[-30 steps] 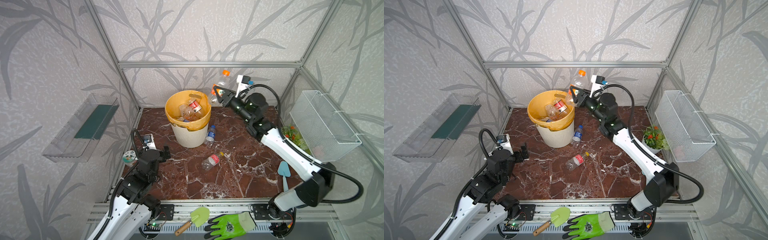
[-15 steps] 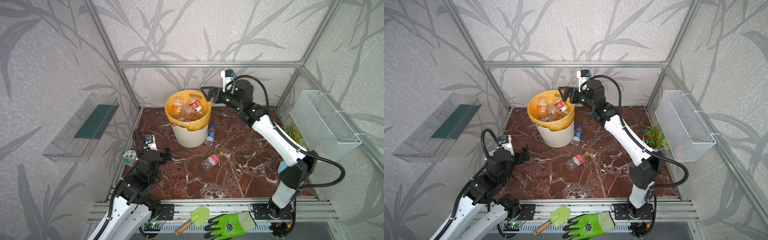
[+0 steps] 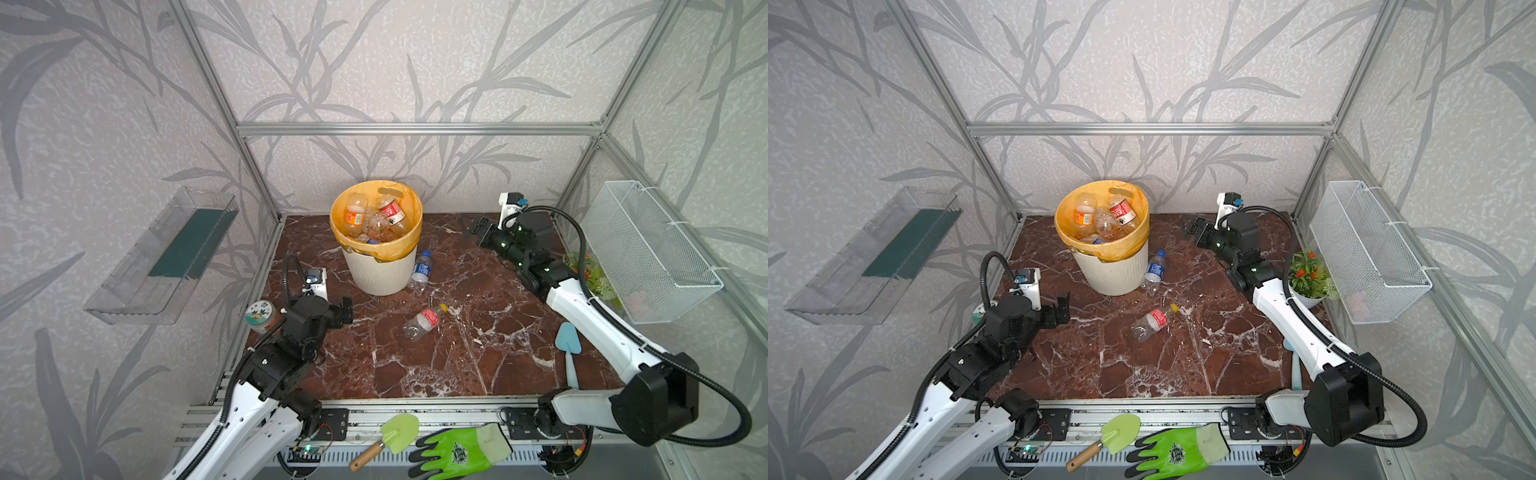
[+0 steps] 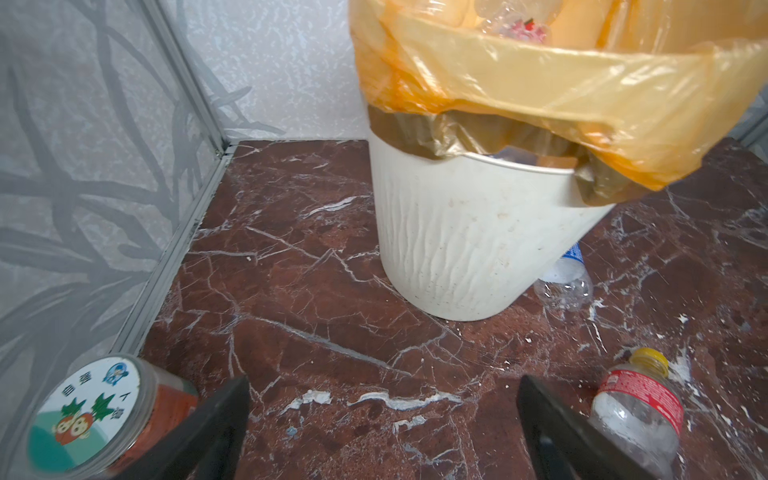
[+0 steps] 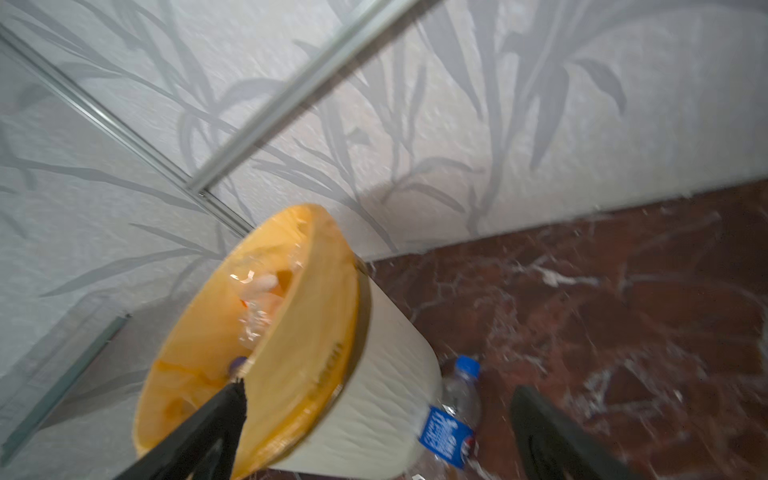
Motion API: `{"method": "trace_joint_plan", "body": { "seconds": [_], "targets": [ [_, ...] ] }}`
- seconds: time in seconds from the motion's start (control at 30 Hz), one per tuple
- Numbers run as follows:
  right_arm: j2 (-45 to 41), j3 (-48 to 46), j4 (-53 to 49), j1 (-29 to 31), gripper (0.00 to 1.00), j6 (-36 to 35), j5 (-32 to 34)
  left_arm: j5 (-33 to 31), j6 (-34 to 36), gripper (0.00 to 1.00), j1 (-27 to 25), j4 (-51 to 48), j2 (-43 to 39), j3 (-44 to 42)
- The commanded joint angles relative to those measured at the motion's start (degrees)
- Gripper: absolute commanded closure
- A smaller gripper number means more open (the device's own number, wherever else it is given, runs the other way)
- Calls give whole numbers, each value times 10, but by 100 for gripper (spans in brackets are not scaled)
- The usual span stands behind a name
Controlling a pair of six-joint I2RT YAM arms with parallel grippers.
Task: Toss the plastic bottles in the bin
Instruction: 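Withdraw the right gripper while the left lowers onto the yellow-capped red-labelled bottle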
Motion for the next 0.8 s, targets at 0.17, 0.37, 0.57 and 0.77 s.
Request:
{"method": "trace_joint_plan", "body": {
  "seconds": [0.17,0.37,0.57,0.77],
  "targets": [
    [-81,-208,63,-32,1,69,15,-67,17,1,-134,28,82,10],
    [-122,-330,98,-43,1,121,31,-34,11,1,-179,81,185,17],
    [-150,-368,90,-51,1,133,43,27,42,1,-201,83,315,83],
    [-162,-384,97,-67,1,145,40,90,66,1,-210,47,445,161]
  ]
}}
